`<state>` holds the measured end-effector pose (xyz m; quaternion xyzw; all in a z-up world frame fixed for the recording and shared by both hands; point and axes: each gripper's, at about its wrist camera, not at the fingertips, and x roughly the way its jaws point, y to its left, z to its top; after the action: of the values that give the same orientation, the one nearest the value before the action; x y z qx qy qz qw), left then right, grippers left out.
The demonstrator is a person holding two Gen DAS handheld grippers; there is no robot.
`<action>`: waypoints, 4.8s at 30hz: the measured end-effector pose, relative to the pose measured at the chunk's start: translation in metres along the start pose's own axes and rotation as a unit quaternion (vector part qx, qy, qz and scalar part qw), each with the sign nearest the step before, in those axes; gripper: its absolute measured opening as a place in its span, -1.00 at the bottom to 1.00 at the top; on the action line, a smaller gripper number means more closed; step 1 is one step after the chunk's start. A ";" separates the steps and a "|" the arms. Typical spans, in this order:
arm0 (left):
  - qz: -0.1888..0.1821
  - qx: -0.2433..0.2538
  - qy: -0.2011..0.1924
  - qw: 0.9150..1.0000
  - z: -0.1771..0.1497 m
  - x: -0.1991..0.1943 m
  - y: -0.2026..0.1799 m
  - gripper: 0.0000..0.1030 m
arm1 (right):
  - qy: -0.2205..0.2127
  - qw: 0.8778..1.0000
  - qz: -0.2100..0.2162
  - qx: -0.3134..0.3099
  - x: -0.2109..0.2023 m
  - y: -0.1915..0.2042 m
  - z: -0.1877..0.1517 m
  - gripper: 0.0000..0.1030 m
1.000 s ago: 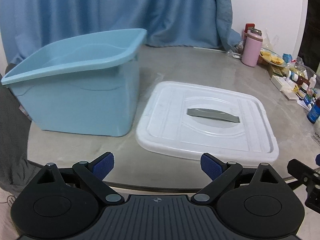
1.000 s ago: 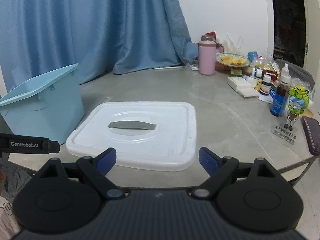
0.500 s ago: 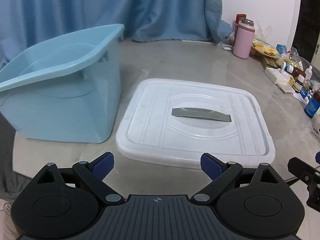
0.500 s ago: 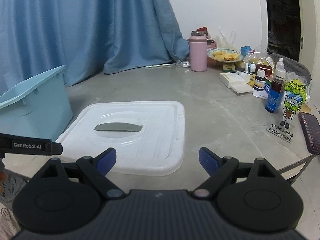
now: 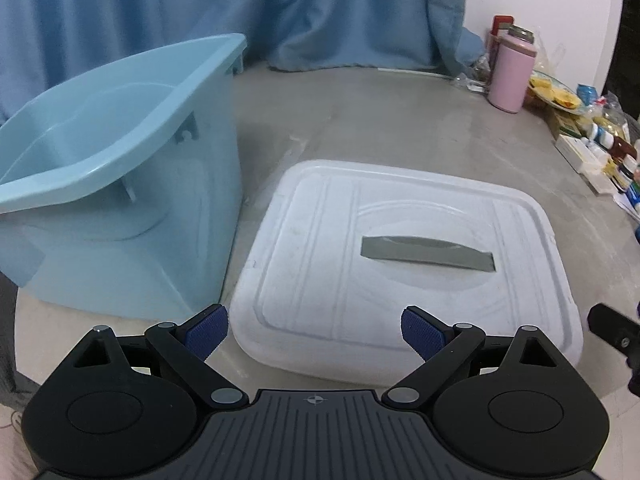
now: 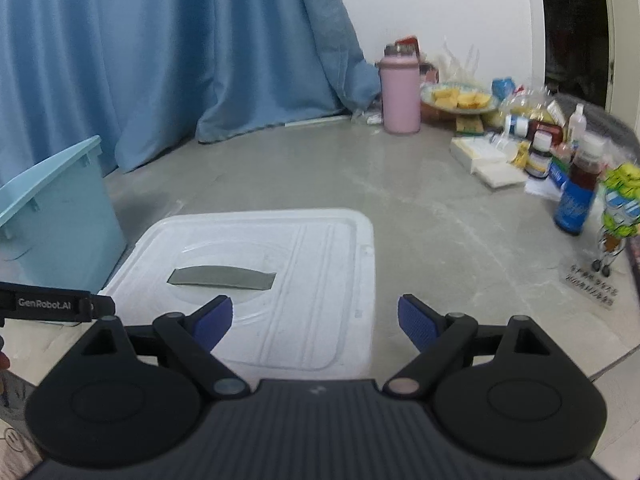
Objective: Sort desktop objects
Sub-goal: 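Move the left tool over the white lid while the right tool approaches its rim, then roll the right tool and lower it to the lid rim while the left tool hovers, then close the right tool on the lid rim while the left tool grips the opposite edge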
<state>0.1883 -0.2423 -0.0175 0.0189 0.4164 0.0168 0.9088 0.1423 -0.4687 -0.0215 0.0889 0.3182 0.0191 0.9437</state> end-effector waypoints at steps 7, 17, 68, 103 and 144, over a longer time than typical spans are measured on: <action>0.008 -0.004 0.023 1.000 0.010 0.026 0.001 0.85 | 0.031 0.999 0.002 -0.010 0.026 0.003 0.002 0.75; 0.001 -0.026 0.065 0.998 0.022 0.070 0.001 0.85 | 0.085 0.996 -0.012 0.013 0.067 -0.005 0.010 0.75; -0.003 -0.015 0.087 0.996 -0.047 0.034 -0.028 1.00 | 0.197 0.979 0.010 -0.055 0.051 -0.006 -0.028 1.00; -0.020 0.016 0.117 0.993 -0.059 0.018 -0.024 1.00 | 0.259 0.916 0.139 0.274 0.071 -0.077 -0.069 0.95; -0.075 -0.119 0.102 0.985 -0.067 0.003 0.084 1.00 | 0.309 0.887 0.246 0.239 0.093 -0.082 -0.044 0.08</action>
<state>0.1384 -0.1565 -0.0597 -0.1229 0.5019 -0.0001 0.8562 0.1887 -0.5337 -0.1260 0.3769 0.5565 0.2000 0.7129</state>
